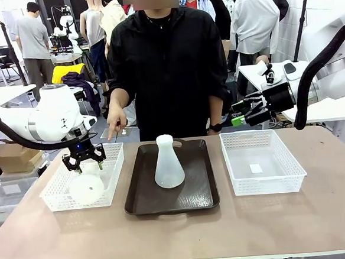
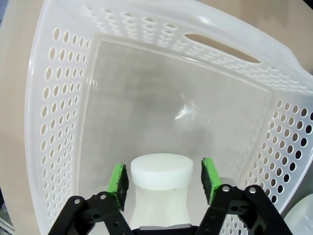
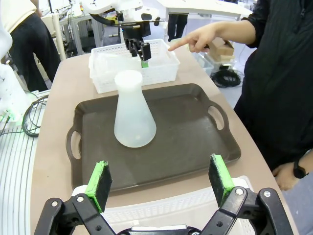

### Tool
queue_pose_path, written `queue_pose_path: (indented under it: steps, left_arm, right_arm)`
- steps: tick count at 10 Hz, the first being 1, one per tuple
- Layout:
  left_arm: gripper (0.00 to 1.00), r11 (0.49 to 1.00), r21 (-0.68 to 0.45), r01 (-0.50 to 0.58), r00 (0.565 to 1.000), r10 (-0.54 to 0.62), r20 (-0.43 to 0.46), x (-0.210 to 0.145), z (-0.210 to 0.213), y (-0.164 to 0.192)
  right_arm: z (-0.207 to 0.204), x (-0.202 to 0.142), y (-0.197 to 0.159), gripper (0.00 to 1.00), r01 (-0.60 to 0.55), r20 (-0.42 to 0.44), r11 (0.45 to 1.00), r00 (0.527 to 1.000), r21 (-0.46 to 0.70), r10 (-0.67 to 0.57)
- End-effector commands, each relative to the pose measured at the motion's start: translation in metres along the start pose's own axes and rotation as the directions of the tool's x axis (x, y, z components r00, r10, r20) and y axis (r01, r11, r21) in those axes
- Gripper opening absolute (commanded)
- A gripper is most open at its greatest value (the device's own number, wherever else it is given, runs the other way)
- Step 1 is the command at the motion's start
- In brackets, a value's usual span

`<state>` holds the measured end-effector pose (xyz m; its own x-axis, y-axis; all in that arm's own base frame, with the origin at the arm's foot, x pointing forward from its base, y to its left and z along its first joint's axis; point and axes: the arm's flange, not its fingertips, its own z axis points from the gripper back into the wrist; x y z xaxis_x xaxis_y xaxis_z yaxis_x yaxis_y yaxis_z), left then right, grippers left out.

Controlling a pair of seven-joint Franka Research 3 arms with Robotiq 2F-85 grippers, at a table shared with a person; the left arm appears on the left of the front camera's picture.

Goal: Prepare the laboratory tools.
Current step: Pick up the Big flask that the person points to.

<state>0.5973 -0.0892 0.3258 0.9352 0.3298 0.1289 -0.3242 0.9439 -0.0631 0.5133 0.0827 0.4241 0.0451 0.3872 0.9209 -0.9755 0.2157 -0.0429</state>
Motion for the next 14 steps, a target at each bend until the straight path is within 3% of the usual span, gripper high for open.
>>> queue_pose_path:
  steps: [1, 2, 14]
  left_arm:
    - [0.18, 1.0, 0.009, 0.025, 0.999, -0.025, 0.029, -0.0026, -0.0014, 0.0014]
    - [0.0, 0.999, 0.024, 0.033, 0.999, -0.034, 0.035, -0.0026, -0.0011, 0.0015]
    - [0.0, 0.997, 0.078, -0.025, 0.999, 0.022, 0.034, -0.0052, 0.0023, 0.0047]
  right_arm:
    - [0.0, -0.0004, 0.0007, 1.0, -0.001, -0.004, 1.0, 1.0, 0.003, 0.001]
    - [0.0, -0.0004, 0.0007, 1.0, -0.001, -0.004, 1.0, 1.0, 0.003, 0.001]
    - [0.0, -0.0004, 0.0007, 1.0, -0.001, -0.004, 1.0, 1.0, 0.003, 0.001]
